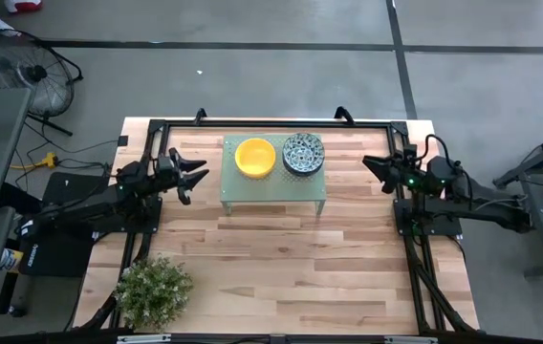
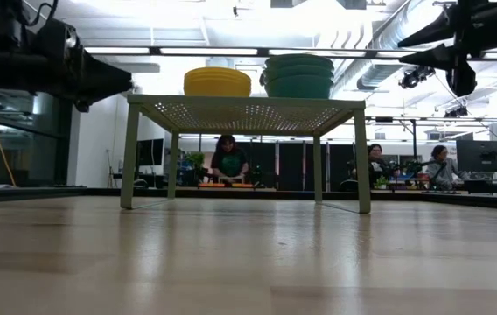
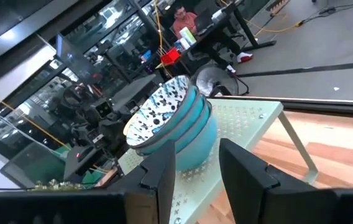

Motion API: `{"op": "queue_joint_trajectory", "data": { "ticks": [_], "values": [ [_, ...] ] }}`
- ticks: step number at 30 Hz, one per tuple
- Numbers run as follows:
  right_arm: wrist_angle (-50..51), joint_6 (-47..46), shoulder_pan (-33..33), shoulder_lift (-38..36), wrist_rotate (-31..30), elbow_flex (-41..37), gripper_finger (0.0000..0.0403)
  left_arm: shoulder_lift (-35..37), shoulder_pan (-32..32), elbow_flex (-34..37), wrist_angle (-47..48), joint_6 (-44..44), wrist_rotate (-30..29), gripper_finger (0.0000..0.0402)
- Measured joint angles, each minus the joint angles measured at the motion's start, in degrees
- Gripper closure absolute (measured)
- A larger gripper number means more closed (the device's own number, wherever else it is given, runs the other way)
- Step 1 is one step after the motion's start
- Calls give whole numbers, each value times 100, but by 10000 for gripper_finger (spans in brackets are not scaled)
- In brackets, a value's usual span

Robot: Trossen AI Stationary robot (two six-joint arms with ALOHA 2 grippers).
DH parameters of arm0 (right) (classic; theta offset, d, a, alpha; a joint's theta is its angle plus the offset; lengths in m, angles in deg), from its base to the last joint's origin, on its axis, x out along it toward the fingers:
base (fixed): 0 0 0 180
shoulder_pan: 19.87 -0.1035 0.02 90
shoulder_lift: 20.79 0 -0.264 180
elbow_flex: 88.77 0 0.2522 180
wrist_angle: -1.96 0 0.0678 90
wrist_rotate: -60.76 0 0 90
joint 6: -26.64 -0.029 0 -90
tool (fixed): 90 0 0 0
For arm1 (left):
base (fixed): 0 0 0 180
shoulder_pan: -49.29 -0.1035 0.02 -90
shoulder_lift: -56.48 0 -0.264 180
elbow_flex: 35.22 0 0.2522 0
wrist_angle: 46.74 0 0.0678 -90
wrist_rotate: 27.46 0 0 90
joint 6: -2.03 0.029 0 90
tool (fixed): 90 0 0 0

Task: Pick & Place Mini bowls
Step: Return to Home Position

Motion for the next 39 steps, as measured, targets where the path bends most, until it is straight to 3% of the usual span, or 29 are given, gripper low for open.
{"op": "queue_joint_trajectory", "data": {
  "ticks": [3,10,19,22,31,39],
  "values": [
    [-369,-30,-14,46,-82,-161,290,8,0,3,-19,131,-168,255],
    [-2550,-80,-532,292,-358,-1196,290,8,0,9,-10,144,-54,255],
    [-3689,142,-1500,346,-1401,-1889,290,8,0,12,-5,146,35,255],
    [-3987,171,-1705,338,-1464,-2100,290,8,0,12,-43,183,35,255],
    [-3749,490,-1888,147,-1297,-2094,290,69,-2,-106,-48,450,621,255],
    [-2649,384,-1888,-724,-1055,-2094,290,612,45,10,171,114,659,255]
  ]
}}
